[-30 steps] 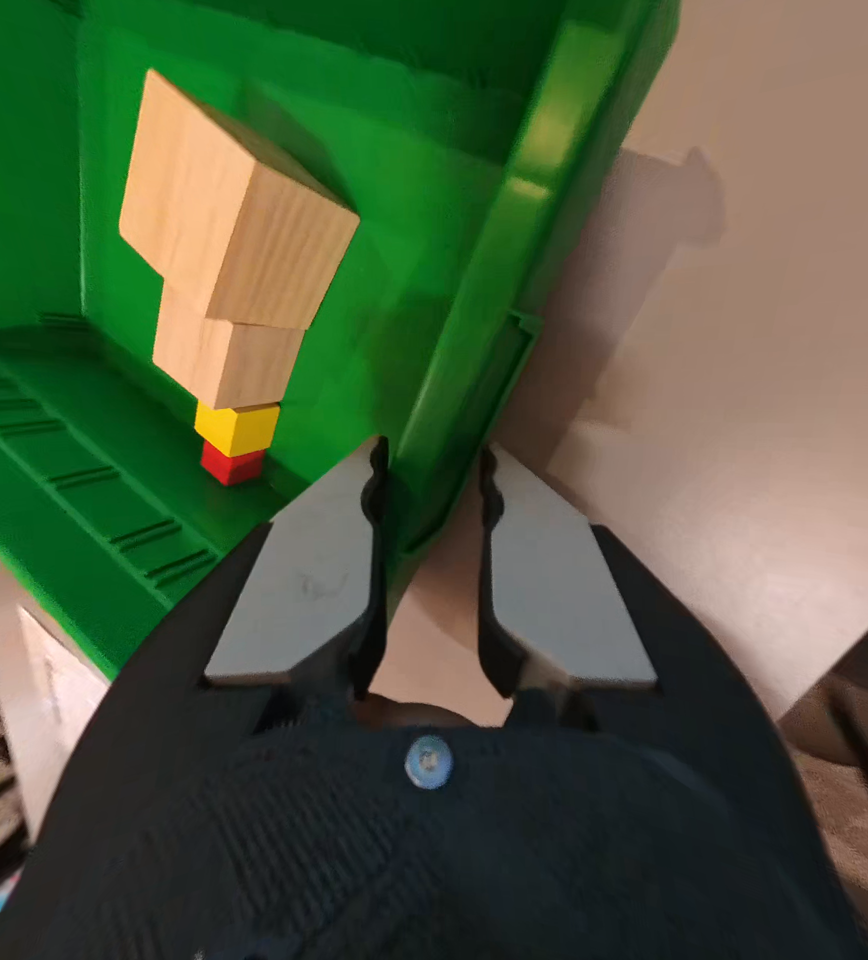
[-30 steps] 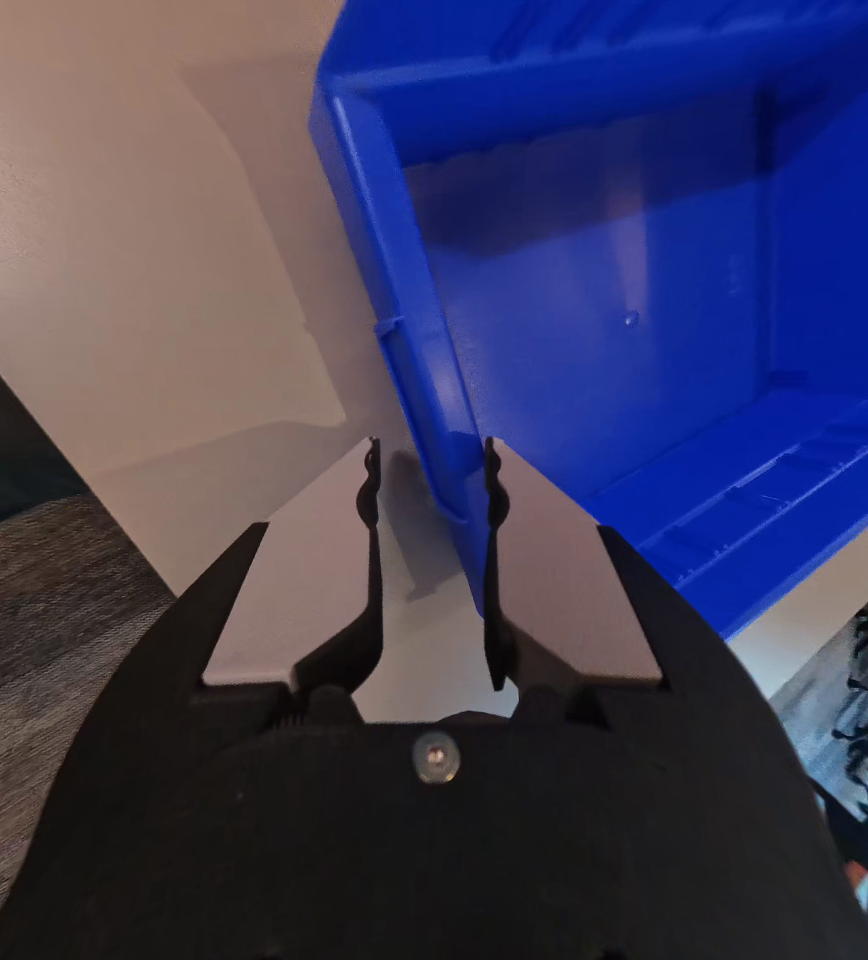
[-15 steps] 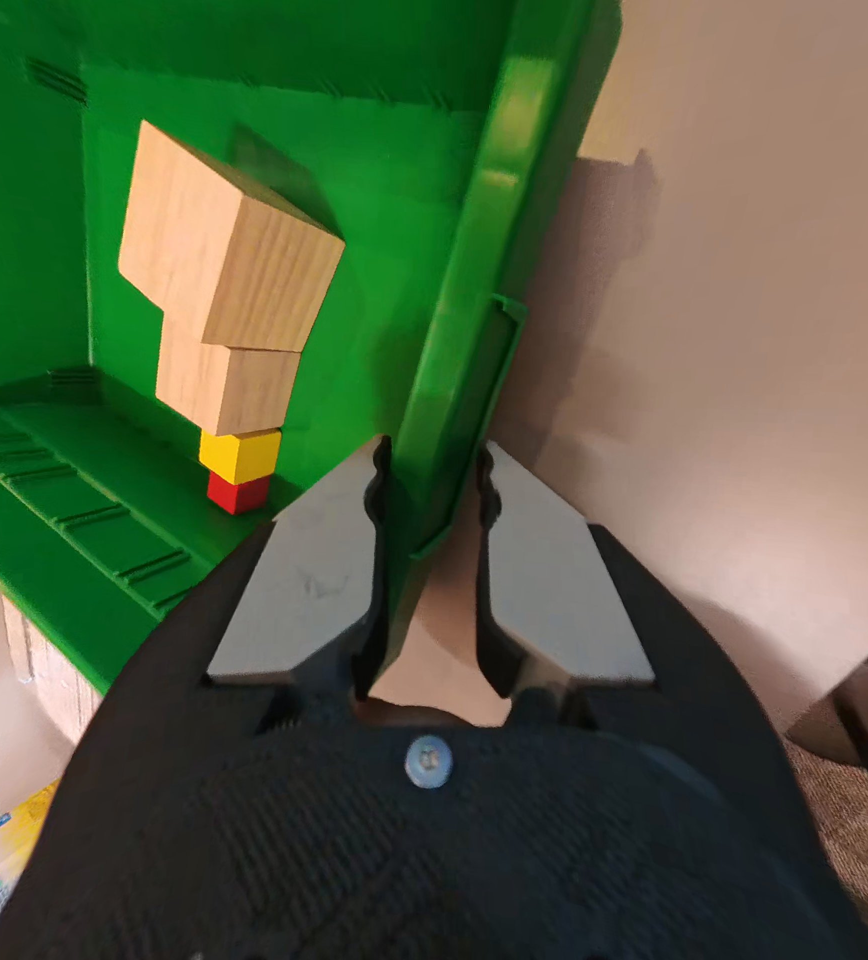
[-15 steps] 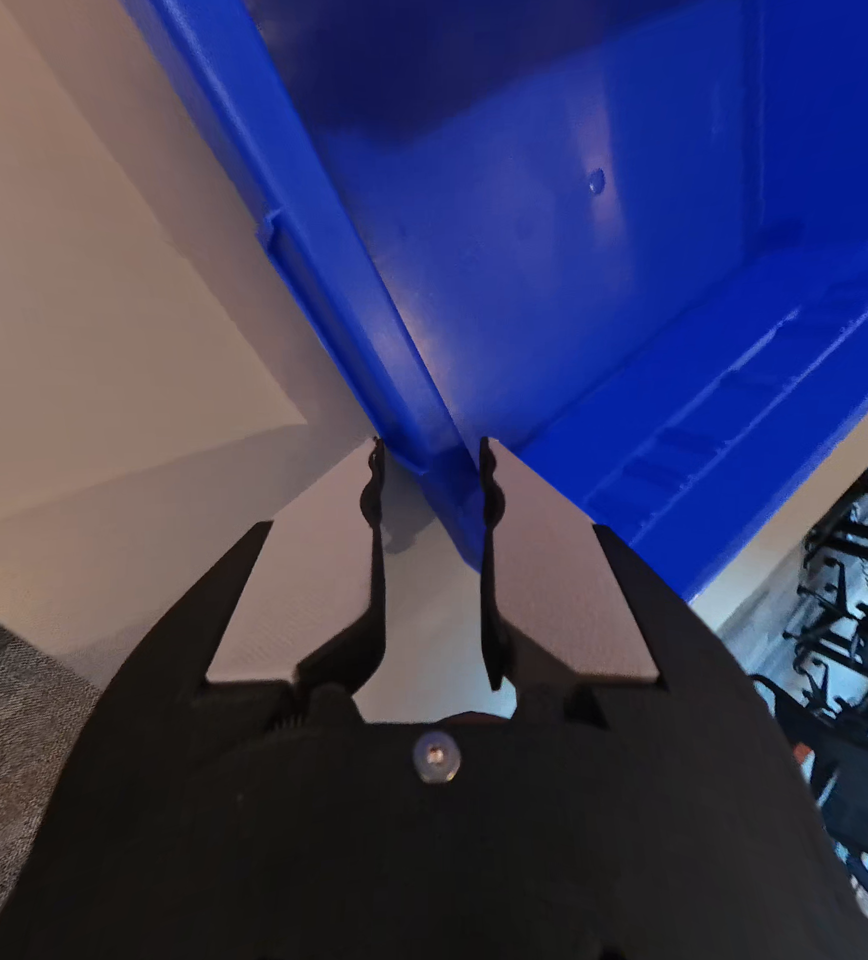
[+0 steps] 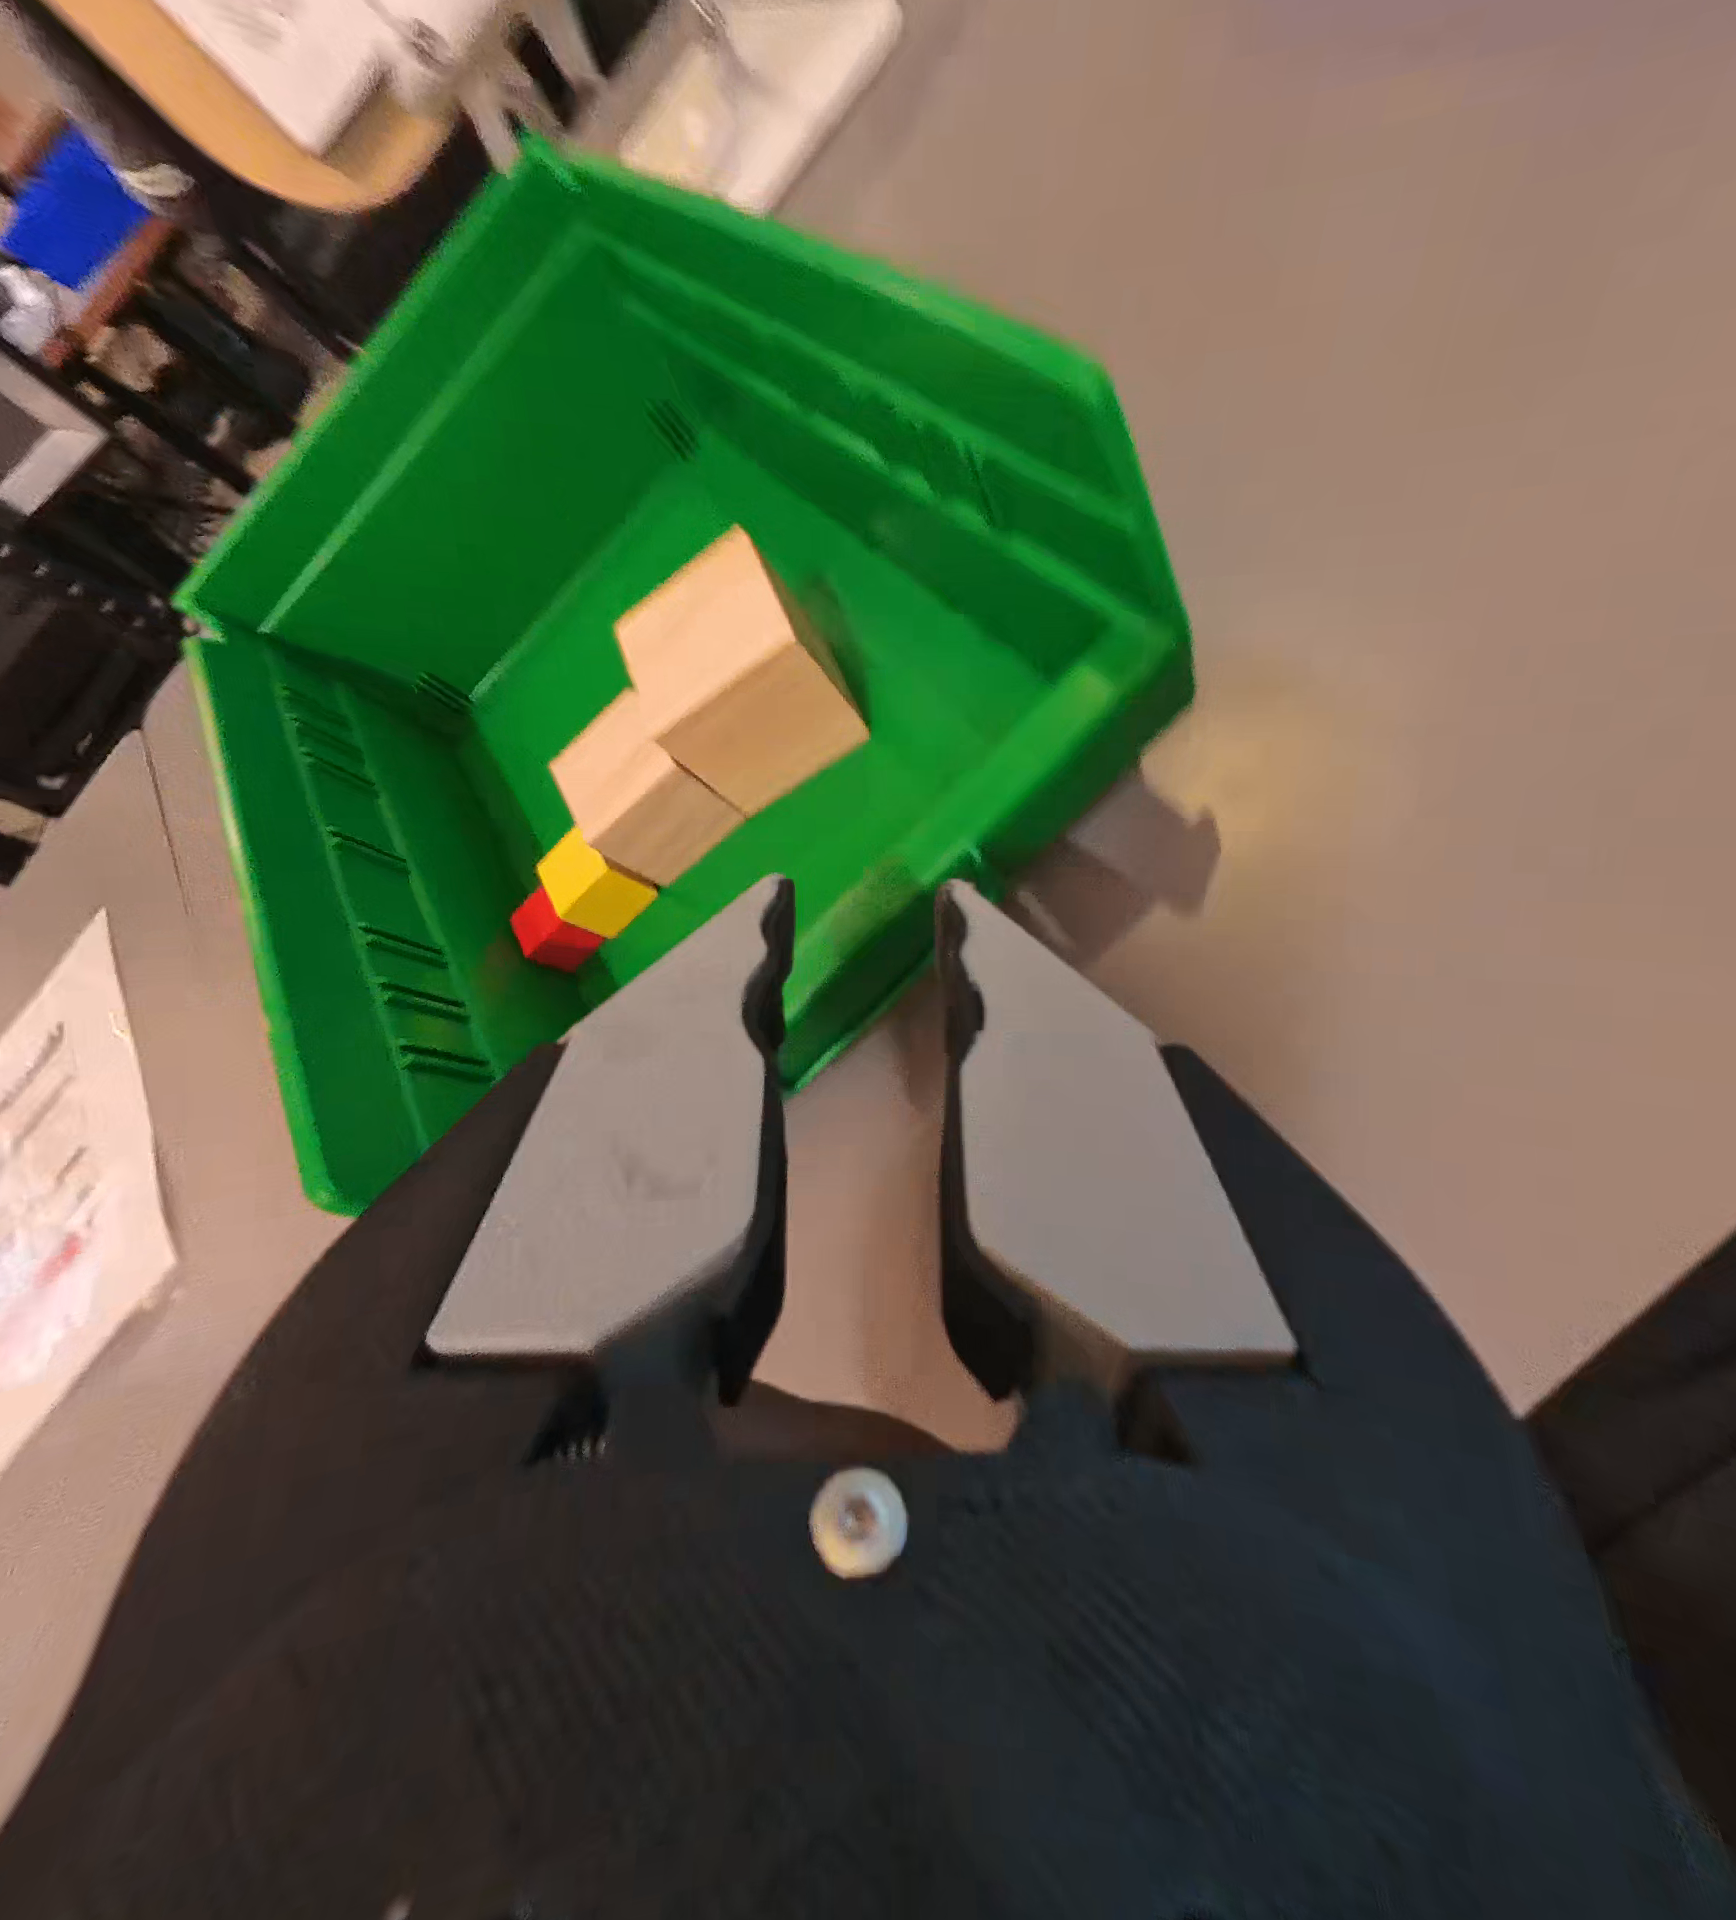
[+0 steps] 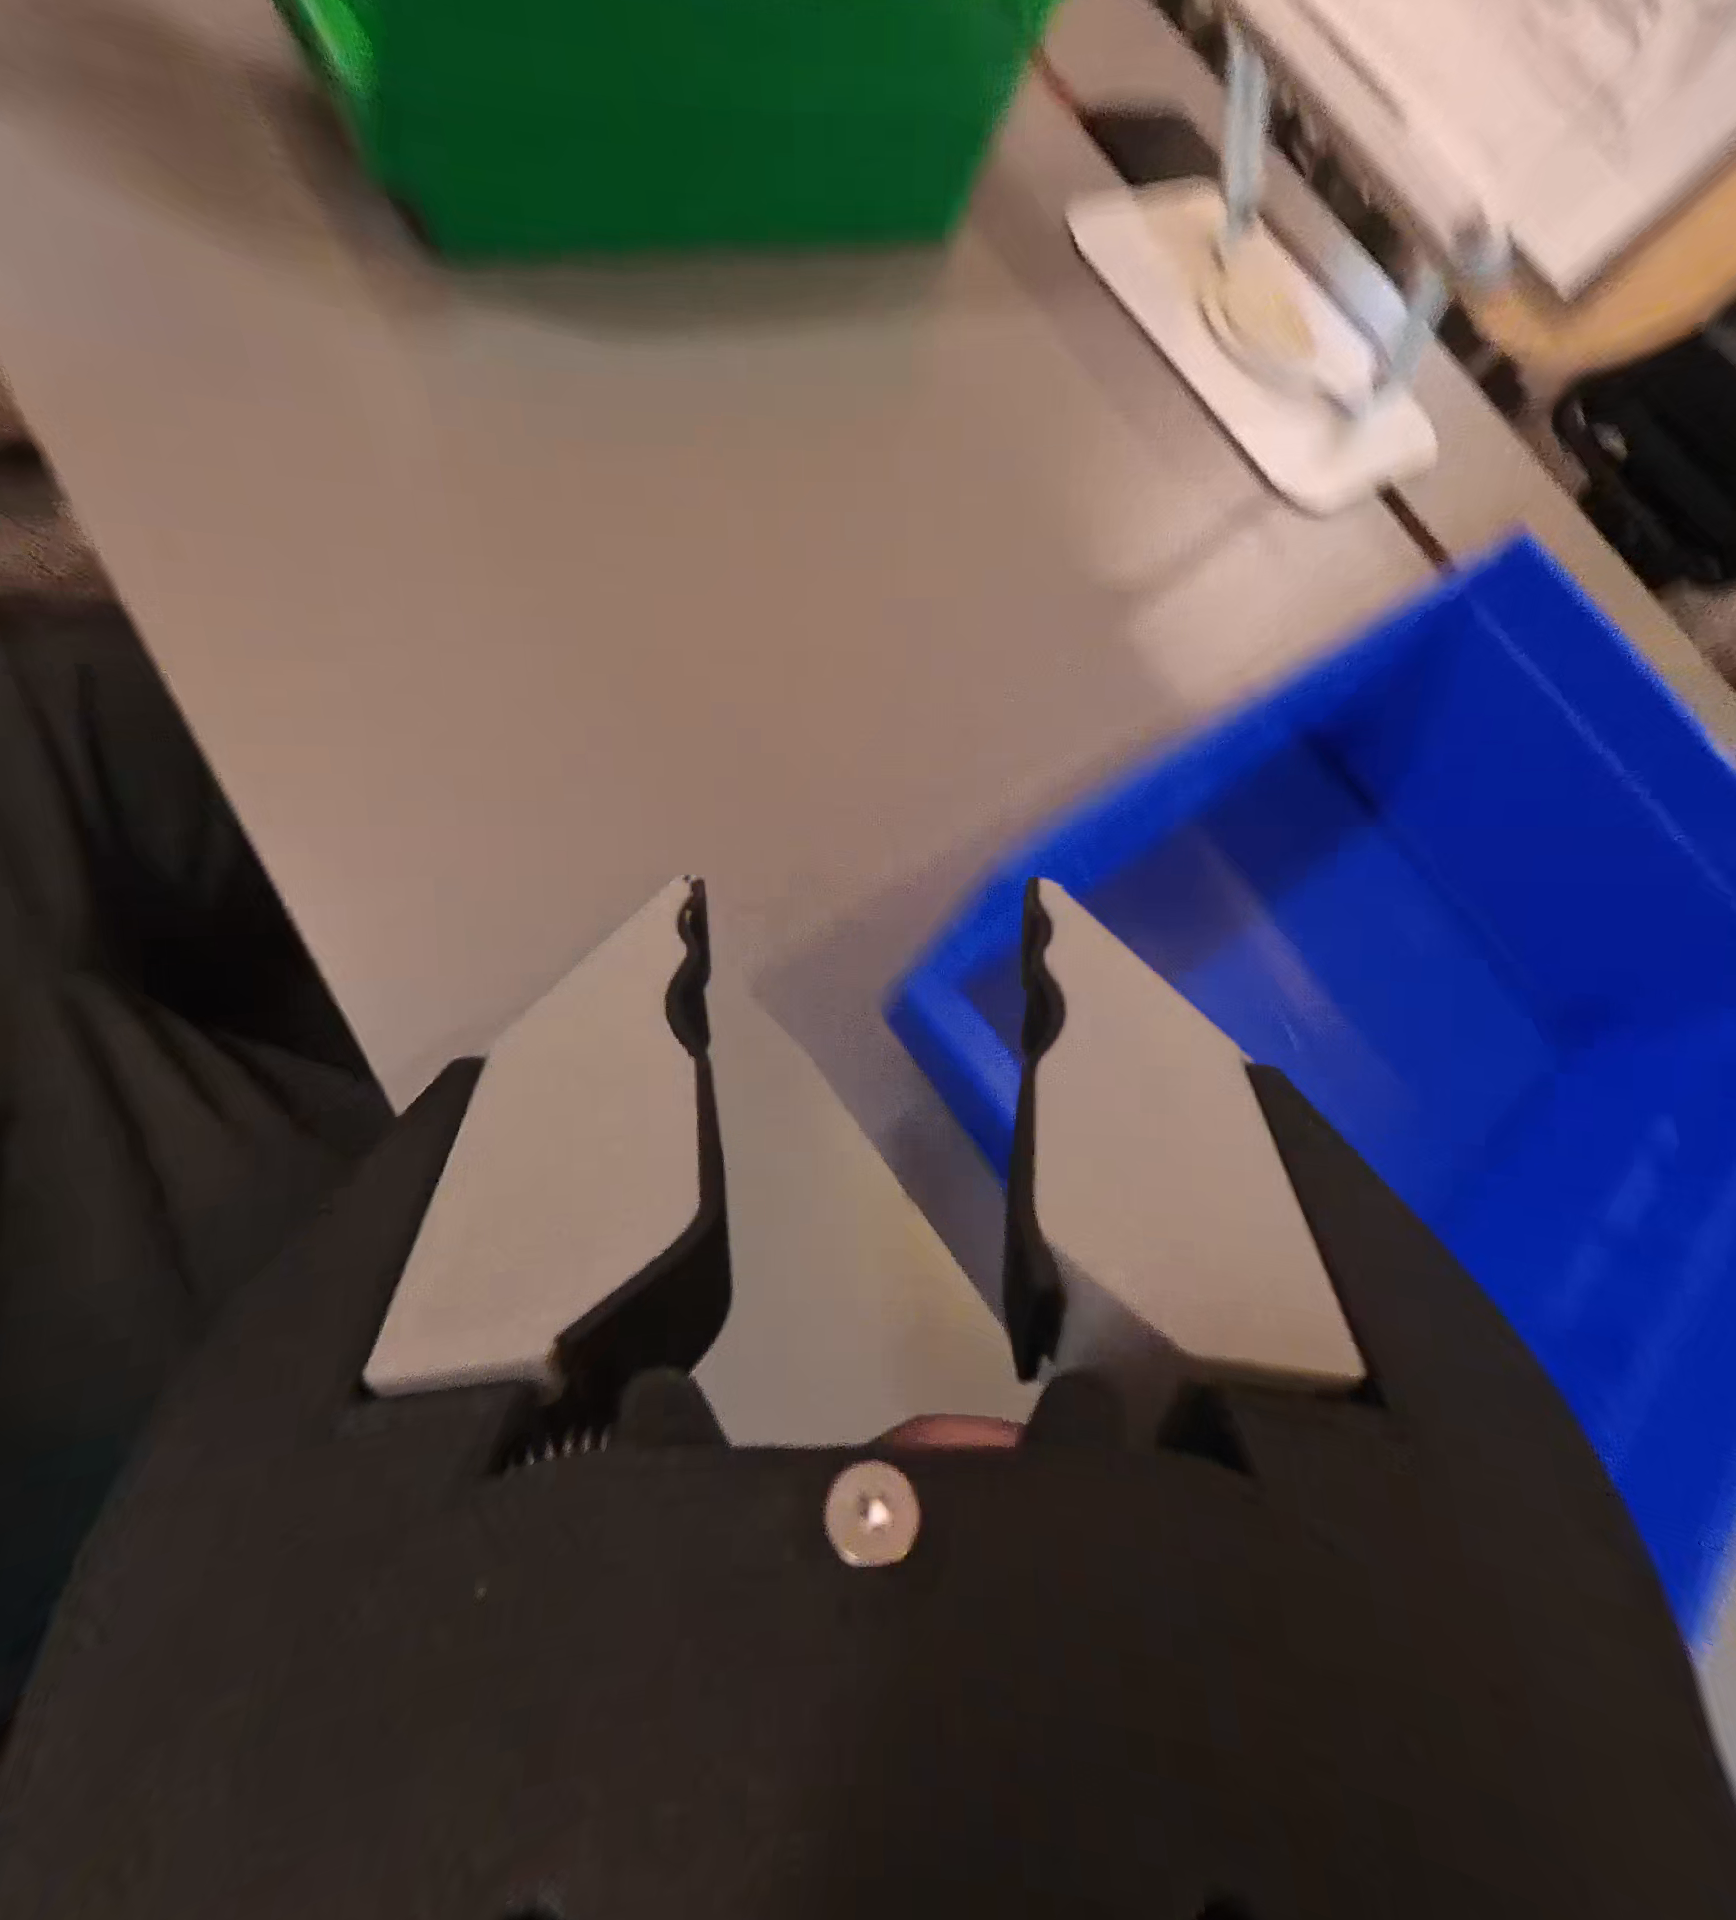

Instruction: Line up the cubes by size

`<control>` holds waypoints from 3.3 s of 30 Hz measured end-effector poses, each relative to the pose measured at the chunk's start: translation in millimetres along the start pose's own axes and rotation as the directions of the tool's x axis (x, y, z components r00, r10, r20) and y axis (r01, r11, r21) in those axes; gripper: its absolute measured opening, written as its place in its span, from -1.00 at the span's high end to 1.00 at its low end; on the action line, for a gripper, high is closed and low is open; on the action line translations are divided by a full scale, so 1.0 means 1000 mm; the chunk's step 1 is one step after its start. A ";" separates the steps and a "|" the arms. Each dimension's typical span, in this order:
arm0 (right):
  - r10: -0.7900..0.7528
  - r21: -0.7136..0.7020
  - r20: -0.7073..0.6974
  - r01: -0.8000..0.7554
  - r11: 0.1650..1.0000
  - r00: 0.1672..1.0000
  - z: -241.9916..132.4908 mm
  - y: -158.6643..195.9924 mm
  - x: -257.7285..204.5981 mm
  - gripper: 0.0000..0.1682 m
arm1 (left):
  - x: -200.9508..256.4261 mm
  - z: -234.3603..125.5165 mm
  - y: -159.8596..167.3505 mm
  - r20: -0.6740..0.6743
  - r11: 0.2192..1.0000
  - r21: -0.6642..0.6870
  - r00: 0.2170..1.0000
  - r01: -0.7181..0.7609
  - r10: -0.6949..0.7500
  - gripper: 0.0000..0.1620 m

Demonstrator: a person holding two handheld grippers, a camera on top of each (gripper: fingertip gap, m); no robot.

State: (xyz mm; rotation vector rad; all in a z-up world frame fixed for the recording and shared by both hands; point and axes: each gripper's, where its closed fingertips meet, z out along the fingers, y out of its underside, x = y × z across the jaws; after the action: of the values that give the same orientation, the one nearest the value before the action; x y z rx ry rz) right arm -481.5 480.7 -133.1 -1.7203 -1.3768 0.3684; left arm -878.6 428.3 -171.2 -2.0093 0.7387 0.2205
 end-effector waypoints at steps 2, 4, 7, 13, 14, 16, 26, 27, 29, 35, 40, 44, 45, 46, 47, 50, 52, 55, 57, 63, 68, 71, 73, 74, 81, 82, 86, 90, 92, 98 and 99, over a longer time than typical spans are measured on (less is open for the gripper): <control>-0.021 0.077 0.030 0.018 0.997 0.999 0.021 -0.042 -0.026 0.33 | -0.008 0.000 -0.016 0.029 0.992 0.062 0.994 0.108 -0.110 0.71; -0.003 0.152 0.020 0.000 0.988 1.000 0.053 -0.083 -0.040 0.38 | -0.021 0.011 -0.025 0.072 0.988 0.064 0.986 0.144 -0.148 0.85; 0.037 0.171 0.008 -0.038 0.985 0.999 0.111 -0.126 -0.048 0.41 | -0.039 0.043 -0.012 0.058 0.978 -0.136 0.987 0.156 -0.150 1.00; 0.062 0.187 0.129 -0.086 0.979 0.990 0.188 -0.162 -0.054 0.42 | -0.041 0.085 0.039 -0.146 0.861 -0.505 0.989 -0.051 -0.027 1.00; 0.065 0.186 0.150 -0.093 0.978 0.987 0.196 -0.161 -0.052 0.42 | -0.051 0.090 0.041 -0.127 0.846 -0.525 0.992 -0.090 0.026 1.00; 0.068 0.175 0.187 -0.101 0.979 0.980 0.208 -0.155 -0.047 0.42 | -0.064 0.103 0.045 -0.114 0.815 -0.563 0.990 -0.137 0.088 1.00; 0.214 0.188 0.213 -0.255 0.949 0.953 0.217 -0.104 0.002 0.52 | -0.113 0.145 0.031 0.090 0.867 -0.495 0.988 -0.063 0.123 1.00; 0.225 0.190 0.204 -0.264 0.946 0.953 0.217 -0.102 0.005 0.51 | -0.105 0.139 0.030 0.060 0.864 -0.498 0.991 -0.075 0.121 1.00; 0.234 0.192 0.170 -0.265 0.945 0.957 0.218 -0.099 0.012 0.51 | -0.085 0.126 0.035 -0.032 0.835 -0.531 0.988 -0.146 0.153 1.00; 0.249 0.186 0.224 -0.293 0.938 0.942 0.218 -0.100 0.011 0.48 | -0.119 0.142 0.061 0.160 0.728 -0.680 0.951 -0.090 0.266 1.00; 0.238 0.184 0.182 -0.271 0.945 0.954 0.217 -0.095 0.019 0.46 | -0.090 0.132 0.034 0.091 0.858 -0.513 0.995 0.022 0.029 1.00; 0.233 0.194 0.162 -0.262 0.945 0.959 0.214 -0.097 0.023 0.46 | -0.068 0.105 0.054 -0.048 0.768 -0.639 0.999 -0.045 0.019 1.00; 0.233 0.198 0.160 -0.262 0.944 0.959 0.213 -0.098 0.024 0.47 | -0.054 0.098 0.058 -0.123 0.745 -0.661 0.992 -0.095 0.018 1.00; 0.235 0.203 0.165 -0.266 0.942 0.958 0.211 -0.099 0.024 0.46 | -0.043 0.094 0.059 -0.190 0.734 -0.662 0.981 -0.152 0.033 1.00; 0.239 0.207 0.170 -0.272 0.940 0.956 0.210 -0.100 0.024 0.46 | -0.034 0.092 0.056 -0.238 0.736 -0.646 0.970 -0.202 0.057 1.00; 0.244 0.216 0.177 -0.280 0.935 0.953 0.209 -0.101 0.025 0.46 | 0.004 0.102 0.023 -0.365 0.840 -0.515 0.930 -0.169 -0.037 1.00; 0.244 0.211 0.168 -0.277 0.937 0.955 0.209 -0.100 0.026 0.47 | 0.013 0.110 0.006 -0.389 0.877 -0.472 0.914 -0.087 -0.119 1.00; 0.251 0.209 0.173 -0.285 0.936 0.952 0.210 -0.099 0.026 0.47 | -0.014 0.136 -0.001 -0.206 0.887 -0.455 0.958 0.085 -0.198 1.00; 0.253 0.210 0.176 -0.288 0.935 0.951 0.209 -0.099 0.026 0.46 | -0.044 0.146 0.010 -0.033 0.862 -0.475 0.975 0.178 -0.219 1.00; 0.238 0.180 0.191 -0.272 0.945 0.952 0.209 -0.096 0.025 0.45 | -0.053 0.123 0.010 0.083 0.903 -0.385 0.982 0.190 -0.171 0.85; 0.271 0.188 0.332 -0.345 0.920 0.903 0.185 -0.106 0.009 0.35 | -0.022 0.074 -0.011 0.066 0.968 -0.206 0.989 0.144 -0.133 0.81; 0.265 0.263 0.440 -0.405 0.876 0.858 0.141 -0.120 -0.012 0.29 | -0.009 0.046 -0.011 0.061 0.980 -0.175 0.994 0.099 -0.089 0.71; 0.226 0.294 0.382 -0.350 0.889 0.896 0.113 -0.115 -0.014 0.25 | 0.017 0.033 -0.016 -0.043 0.991 -0.124 0.997 0.059 -0.065 0.64; 0.217 0.289 0.322 -0.314 0.904 0.921 0.101 -0.107 -0.011 0.25 | 0.032 0.029 -0.017 -0.094 0.994 -0.099 0.994 0.042 -0.051 0.60; 0.171 0.171 0.145 -0.195 0.966 0.975 0.030 -0.066 -0.021 0.23 | 0.057 0.059 -0.031 0.004 1.000 -0.019 1.000 0.024 -0.024 0.68; 0.155 0.111 0.084 -0.163 0.980 0.984 0.026 -0.049 -0.017 0.23 | 0.059 0.065 -0.036 0.016 0.999 -0.019 0.999 0.028 -0.027 0.68; 0.157 -0.063 0.025 -0.155 0.986 0.987 0.008 0.011 -0.021 0.32 | 0.066 0.082 -0.053 0.023 1.000 -0.028 1.000 -0.010 0.011 0.71; 0.129 -0.224 -0.121 -0.154 0.963 0.984 0.014 0.066 0.007 0.45 | 0.056 0.075 -0.050 0.049 0.997 -0.074 0.998 -0.037 0.041 0.63; 0.133 -0.249 -0.127 -0.161 0.955 0.983 0.033 0.076 0.014 0.38 | 0.050 0.066 -0.047 0.046 0.997 -0.066 0.998 -0.035 0.038 0.63; 0.107 -0.188 -0.210 -0.148 0.971 0.972 0.089 0.051 0.044 0.51 | 0.001 0.034 -0.046 0.119 0.989 0.013 0.982 0.145 -0.146 0.58; 0.106 -0.161 -0.222 -0.143 0.977 0.969 0.097 0.045 0.048 0.50 | -0.007 0.029 -0.045 0.136 0.986 0.027 0.976 0.166 -0.168 0.58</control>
State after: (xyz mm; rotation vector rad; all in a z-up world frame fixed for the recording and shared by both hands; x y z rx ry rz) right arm -503.2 566.6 -209.1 -1.9365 -1.1778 0.1293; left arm -853.4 471.7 -150.8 -2.0070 0.4807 0.2509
